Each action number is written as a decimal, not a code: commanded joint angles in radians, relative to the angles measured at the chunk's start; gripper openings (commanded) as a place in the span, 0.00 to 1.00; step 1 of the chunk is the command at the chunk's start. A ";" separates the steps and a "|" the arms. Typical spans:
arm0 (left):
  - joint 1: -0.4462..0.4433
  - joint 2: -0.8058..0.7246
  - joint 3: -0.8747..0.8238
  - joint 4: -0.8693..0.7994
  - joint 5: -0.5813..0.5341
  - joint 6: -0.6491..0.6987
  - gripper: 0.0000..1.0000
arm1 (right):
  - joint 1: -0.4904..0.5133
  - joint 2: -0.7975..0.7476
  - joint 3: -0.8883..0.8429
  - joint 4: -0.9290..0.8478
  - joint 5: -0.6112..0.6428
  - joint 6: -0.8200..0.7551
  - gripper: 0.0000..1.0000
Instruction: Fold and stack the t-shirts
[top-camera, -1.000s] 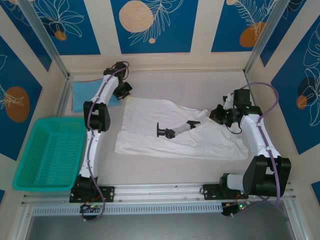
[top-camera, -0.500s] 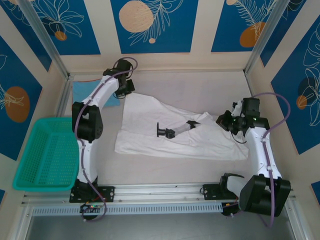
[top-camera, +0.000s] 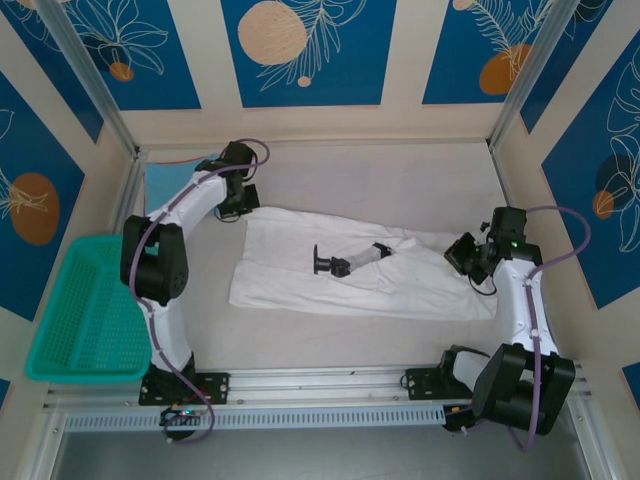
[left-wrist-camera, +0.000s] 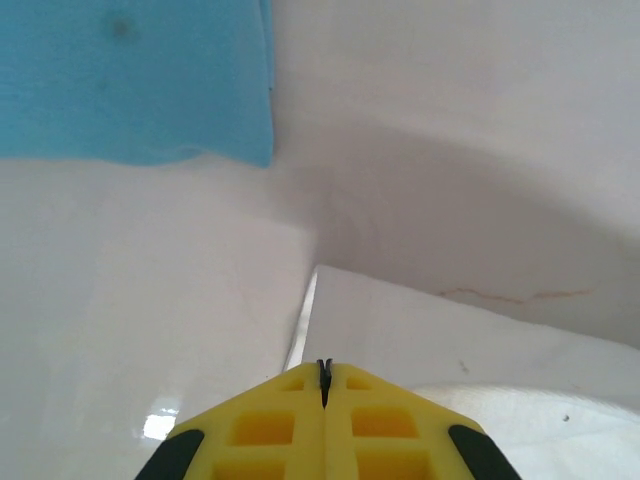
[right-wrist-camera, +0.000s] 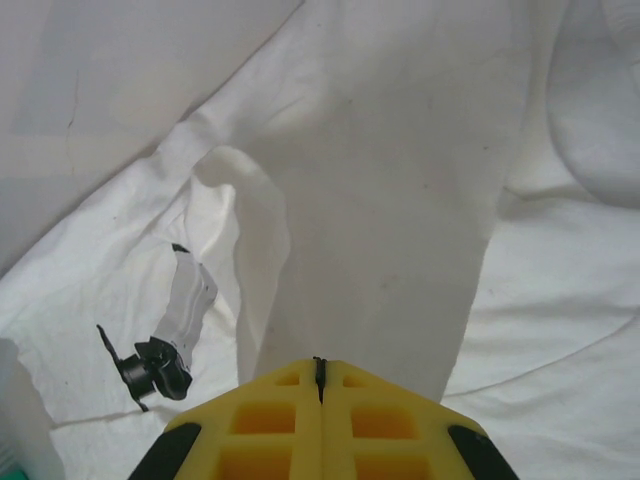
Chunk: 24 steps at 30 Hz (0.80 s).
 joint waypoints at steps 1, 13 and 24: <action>-0.006 -0.073 -0.054 -0.008 -0.024 0.040 0.00 | -0.020 0.006 0.010 -0.023 0.015 0.020 0.00; -0.052 -0.114 -0.175 -0.051 0.007 0.049 0.00 | -0.105 0.014 0.042 -0.064 0.043 0.051 0.00; -0.061 -0.160 -0.304 -0.048 -0.022 -0.010 0.02 | -0.177 -0.023 -0.036 -0.048 0.014 0.034 0.00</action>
